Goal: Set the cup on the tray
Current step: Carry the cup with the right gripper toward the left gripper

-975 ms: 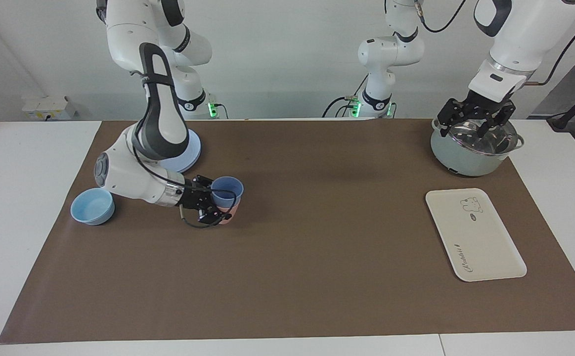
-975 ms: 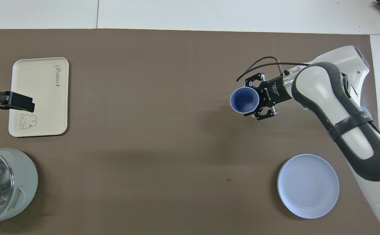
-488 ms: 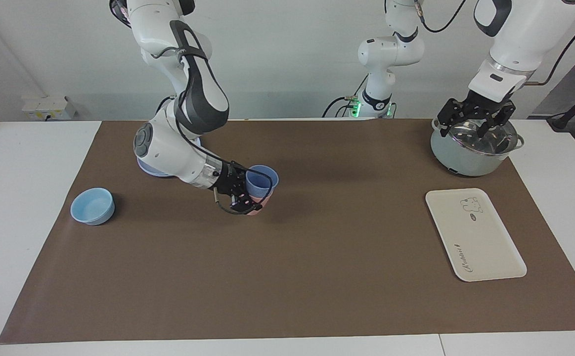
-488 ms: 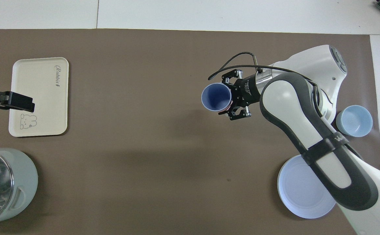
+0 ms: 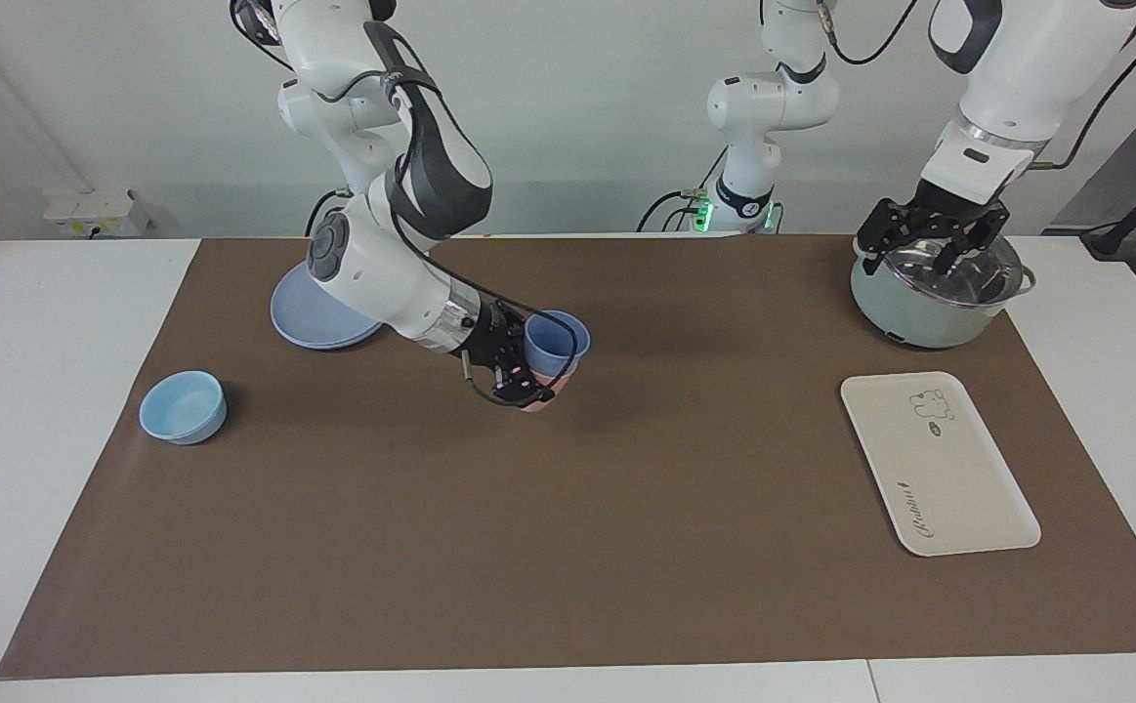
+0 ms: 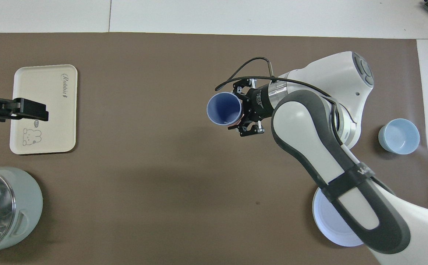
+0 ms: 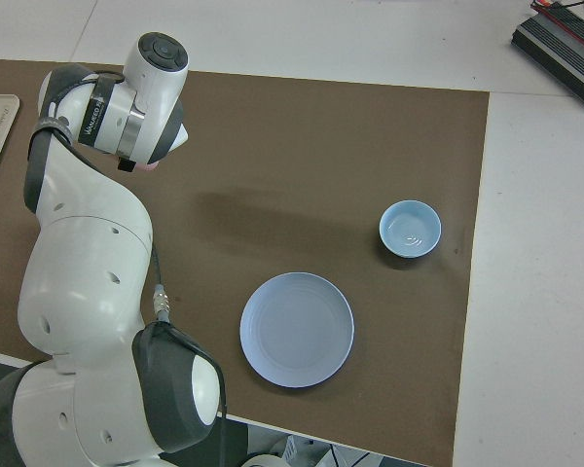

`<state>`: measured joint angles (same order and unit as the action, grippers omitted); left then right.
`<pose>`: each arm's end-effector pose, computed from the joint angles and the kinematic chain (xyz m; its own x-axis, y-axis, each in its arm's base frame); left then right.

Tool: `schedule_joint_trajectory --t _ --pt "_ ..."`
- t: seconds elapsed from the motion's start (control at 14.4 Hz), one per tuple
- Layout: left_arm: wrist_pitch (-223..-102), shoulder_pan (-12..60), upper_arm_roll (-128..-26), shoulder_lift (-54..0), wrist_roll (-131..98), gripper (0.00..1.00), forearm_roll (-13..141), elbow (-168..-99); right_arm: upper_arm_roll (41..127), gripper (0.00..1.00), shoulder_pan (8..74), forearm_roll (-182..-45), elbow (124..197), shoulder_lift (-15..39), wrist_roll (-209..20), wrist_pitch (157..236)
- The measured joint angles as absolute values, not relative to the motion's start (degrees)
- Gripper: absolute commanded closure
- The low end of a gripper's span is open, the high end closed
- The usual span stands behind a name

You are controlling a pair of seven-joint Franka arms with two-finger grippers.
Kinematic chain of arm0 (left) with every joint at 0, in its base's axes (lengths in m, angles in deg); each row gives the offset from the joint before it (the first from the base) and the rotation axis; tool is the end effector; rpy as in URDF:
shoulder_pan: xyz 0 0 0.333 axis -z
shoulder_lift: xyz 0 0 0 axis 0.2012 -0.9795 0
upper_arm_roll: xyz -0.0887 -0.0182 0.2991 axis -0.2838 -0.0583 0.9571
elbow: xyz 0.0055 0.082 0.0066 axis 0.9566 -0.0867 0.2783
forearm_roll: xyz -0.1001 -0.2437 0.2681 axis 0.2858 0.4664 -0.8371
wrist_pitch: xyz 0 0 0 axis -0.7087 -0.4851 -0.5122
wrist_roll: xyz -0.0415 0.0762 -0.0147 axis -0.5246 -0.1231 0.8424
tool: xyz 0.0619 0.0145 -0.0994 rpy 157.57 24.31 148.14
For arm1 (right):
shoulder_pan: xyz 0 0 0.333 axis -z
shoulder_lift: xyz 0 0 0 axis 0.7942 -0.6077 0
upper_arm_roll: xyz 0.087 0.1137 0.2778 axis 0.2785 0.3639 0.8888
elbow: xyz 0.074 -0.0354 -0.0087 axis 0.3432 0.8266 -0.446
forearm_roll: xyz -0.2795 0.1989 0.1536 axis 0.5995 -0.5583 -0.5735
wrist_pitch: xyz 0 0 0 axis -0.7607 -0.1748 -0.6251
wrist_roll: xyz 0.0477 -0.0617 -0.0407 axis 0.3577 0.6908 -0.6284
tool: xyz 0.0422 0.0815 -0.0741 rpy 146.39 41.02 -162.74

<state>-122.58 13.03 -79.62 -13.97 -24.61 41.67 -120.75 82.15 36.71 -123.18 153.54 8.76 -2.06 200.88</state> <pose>0.5309 -0.0729 0.6007 0.9965 0.0068 0.0828 0.0023 -0.9985 0.0543 0.5959 0.2635 0.4287 0.1161 -0.7855 -0.6078 -0.9931 -0.1022 -0.0576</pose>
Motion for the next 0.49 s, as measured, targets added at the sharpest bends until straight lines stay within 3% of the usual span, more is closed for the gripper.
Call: schedule_joint_trajectory --t 0.21,0.49 --pt "-135.85 22.17 -80.4 -11.76 -8.04 0.02 45.86 -129.04 82.16 1.0 34.35 -123.18 153.54 8.74 0.64 204.42" --pt "-149.72 31.09 -80.67 -10.44 4.64 0.09 51.58 -135.23 82.07 1.0 33.94 -123.18 153.54 8.72 1.09 205.09"
